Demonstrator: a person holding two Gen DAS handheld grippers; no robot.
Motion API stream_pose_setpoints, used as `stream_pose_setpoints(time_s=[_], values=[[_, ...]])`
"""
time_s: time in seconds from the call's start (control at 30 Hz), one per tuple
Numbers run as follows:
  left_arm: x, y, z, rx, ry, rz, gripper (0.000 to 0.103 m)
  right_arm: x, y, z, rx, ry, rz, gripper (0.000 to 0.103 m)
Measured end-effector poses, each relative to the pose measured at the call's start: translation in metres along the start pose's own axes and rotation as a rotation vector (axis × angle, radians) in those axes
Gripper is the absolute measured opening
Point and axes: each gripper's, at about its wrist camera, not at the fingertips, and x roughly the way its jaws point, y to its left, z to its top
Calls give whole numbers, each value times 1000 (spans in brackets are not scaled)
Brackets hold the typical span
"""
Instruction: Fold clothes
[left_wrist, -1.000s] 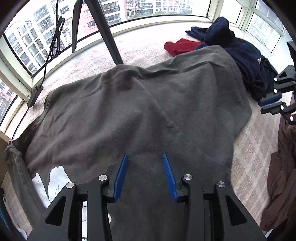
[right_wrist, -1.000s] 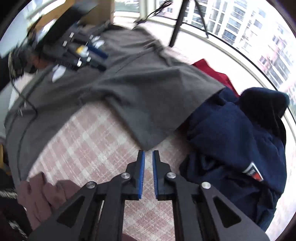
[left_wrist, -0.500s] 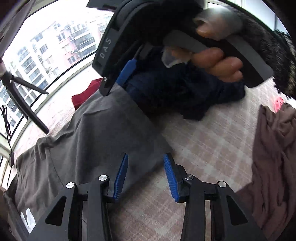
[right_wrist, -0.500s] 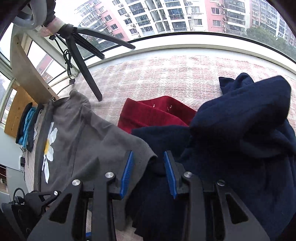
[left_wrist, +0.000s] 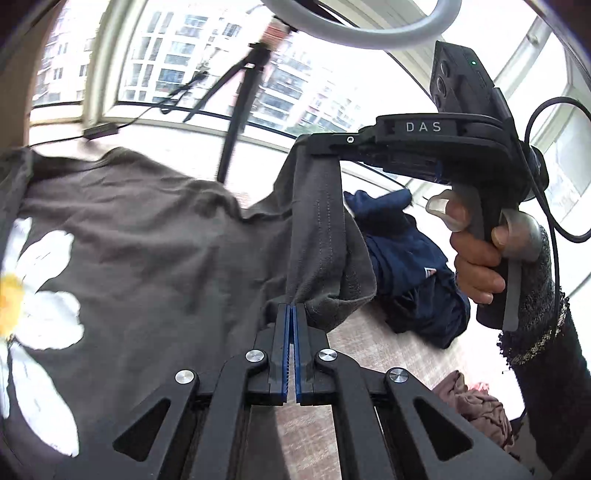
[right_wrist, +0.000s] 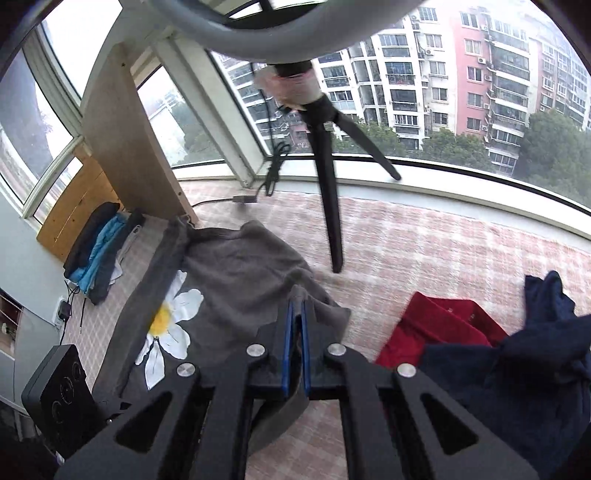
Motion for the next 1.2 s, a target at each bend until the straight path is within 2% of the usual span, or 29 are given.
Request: stream_pose_setpoints(time_s=[0.07,0.13,0.2,0.27,0.33,0.43,0.5,0.6,0.67,0.77,0.93,1.03,1.1,1.13,1.2], values=[[1,20,-12,-86,-17,24,1,14,26,12,-37,6,19,5],[3,41,-25,-161,-7,53,1,47,51,25,-85,67,44,7],[8,62,-39,-219,11,100,1,78,68,31,-118,128,-33,13],[10,78,-47,-276,15,116,3,83,73,34,-114,144,-79,22],[6,88,-49,-305,13,119,6,67,68,30,-109,111,-61,32],[2,86,-42,-280,9,106,15,38,57,7,-118,114,-106,33],[-1,85,-37,-264,7,97,16,23,47,-14,-116,127,-127,33],[-5,84,-29,-238,6,82,21,12,28,-35,-107,115,-218,33],[1,76,-24,-208,28,66,24,17,12,-32,-78,122,-237,33],[12,65,-21,-142,44,92,26,34,1,-18,-96,121,-278,33],[26,65,-22,-106,96,95,29,69,-10,1,-159,132,-277,33],[28,68,-23,-91,109,83,29,77,2,-3,-251,145,-230,33],[28,67,-23,-64,104,91,29,81,12,-7,-329,154,-214,40],[28,67,-23,-52,100,95,28,82,18,-9,-372,158,-211,47],[30,67,-23,-36,94,100,27,89,24,-11,-436,174,-228,50]])
